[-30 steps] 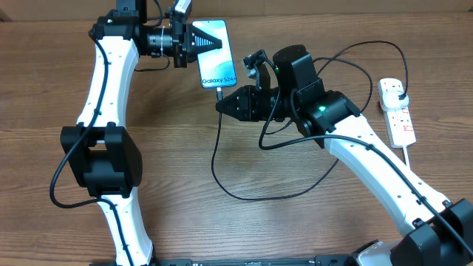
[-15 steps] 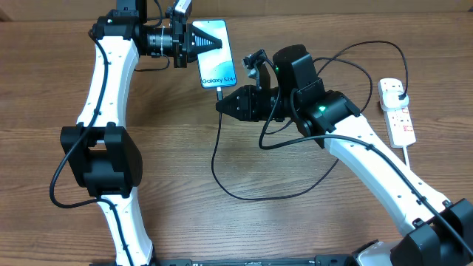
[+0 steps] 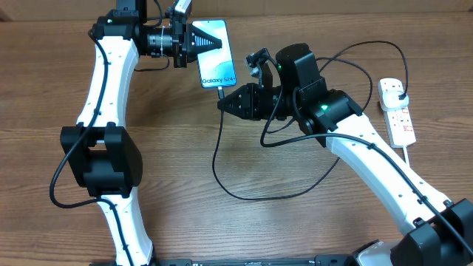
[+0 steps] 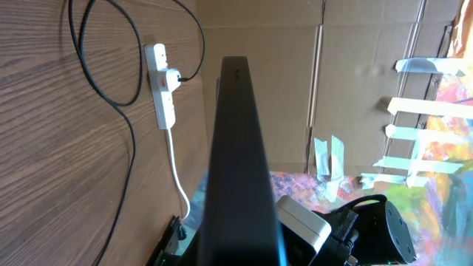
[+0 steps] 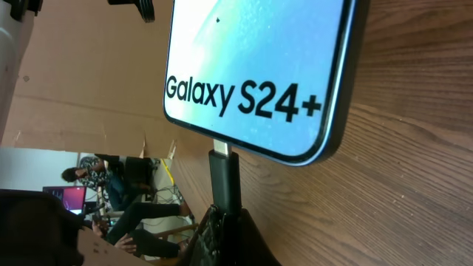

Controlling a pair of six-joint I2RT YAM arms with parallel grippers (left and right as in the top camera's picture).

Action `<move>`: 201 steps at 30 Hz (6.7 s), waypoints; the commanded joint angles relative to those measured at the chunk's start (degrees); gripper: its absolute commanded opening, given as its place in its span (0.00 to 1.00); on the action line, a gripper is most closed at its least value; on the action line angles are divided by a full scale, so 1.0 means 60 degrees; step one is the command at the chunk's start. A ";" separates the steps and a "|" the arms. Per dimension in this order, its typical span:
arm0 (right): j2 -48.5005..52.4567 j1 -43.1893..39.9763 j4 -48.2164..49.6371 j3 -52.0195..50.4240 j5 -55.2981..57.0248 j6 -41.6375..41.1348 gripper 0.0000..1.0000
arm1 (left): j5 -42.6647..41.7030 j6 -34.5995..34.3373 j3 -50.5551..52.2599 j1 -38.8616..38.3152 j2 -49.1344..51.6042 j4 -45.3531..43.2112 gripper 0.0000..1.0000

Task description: Plug charger to phone and switch on socket

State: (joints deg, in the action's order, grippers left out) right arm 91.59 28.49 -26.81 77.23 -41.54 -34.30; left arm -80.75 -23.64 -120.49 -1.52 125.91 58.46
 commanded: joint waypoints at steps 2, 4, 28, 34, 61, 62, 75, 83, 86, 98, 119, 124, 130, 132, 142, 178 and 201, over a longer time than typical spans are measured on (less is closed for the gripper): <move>-0.0262 -0.0102 0.0168 0.0066 0.0168 -0.0036 0.04 | -0.0448 0.0084 -0.0215 -0.0066 -0.0127 0.0000 0.04; -0.0262 -0.0102 0.0208 0.0066 0.0171 -0.0073 0.04 | -0.0448 0.0084 -0.0215 -0.0066 -0.0127 0.0004 0.04; -0.0262 -0.0273 0.0317 0.0066 0.0171 -0.0076 0.04 | -0.0805 0.1180 -0.0215 -0.0208 -0.0127 0.0608 0.04; -0.0262 -0.0328 0.0310 0.0066 0.0168 -0.0076 0.04 | -0.0801 0.1891 -0.0215 -0.0255 -0.0127 0.1344 0.04; -0.0262 -0.0331 0.0233 0.0066 0.0131 -0.0069 0.04 | -0.0798 0.2200 -0.0215 -0.0251 -0.0127 0.1789 0.04; -0.0262 -0.0331 0.0226 0.0066 0.0131 -0.0069 0.04 | -0.0798 0.2200 -0.0215 -0.0251 -0.0127 0.1785 0.04; -0.0262 -0.0331 -0.0648 0.0066 0.0055 0.0007 0.25 | -0.0761 0.2189 -0.0215 0.0321 -0.0127 0.1716 0.04; -0.0262 -0.0335 -0.1082 0.0066 0.0062 0.0306 0.47 | 0.0761 0.2200 -0.0211 0.0525 -0.0127 0.1789 0.04; -0.0262 -0.0335 -0.1286 0.0066 0.0062 0.0780 0.52 | 0.1905 0.2499 -0.0211 0.0488 -0.0127 0.2098 0.04; -0.0262 -0.1071 -0.3712 0.0066 0.1821 0.1308 0.64 | 0.4532 0.5581 -0.0055 0.0127 -0.0124 0.4641 0.04; -0.0262 -0.1439 -0.5045 0.0058 0.3071 0.1803 0.70 | 0.4707 0.4415 0.3676 -0.0280 -0.0109 0.1570 0.04; -0.0262 -0.1439 -0.5089 0.0058 0.3075 0.1803 0.70 | 0.4703 0.3789 0.4612 -0.0288 -0.0106 0.0419 0.04; -0.0262 -0.1439 -0.5096 0.0058 0.3096 0.1803 0.70 | 0.4714 0.3792 0.5257 -0.0288 -0.0106 -0.0149 0.04; -0.0262 -0.1439 -0.5096 0.0058 0.3096 0.1803 0.70 | 0.4754 0.3792 0.5366 -0.0288 -0.0106 -0.0266 0.04; -0.0262 -0.1439 -0.5096 0.0058 0.3100 0.1803 0.70 | 0.6065 0.3796 0.5399 -0.0321 -0.0095 -0.0477 0.04; -0.0262 -0.1439 -0.5144 0.0058 0.3096 0.1807 0.71 | 0.6765 0.3362 0.6131 -0.0324 -0.0091 -0.0856 0.30; -0.0262 -0.1439 -0.5264 0.0058 0.3100 0.1989 0.71 | 0.9173 0.2856 0.6127 -0.0317 -0.0091 -0.0889 0.44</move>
State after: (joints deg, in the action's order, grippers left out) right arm 91.59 19.92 -58.26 77.12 -23.53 -23.42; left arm -38.81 -3.79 -84.31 -3.20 124.90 53.41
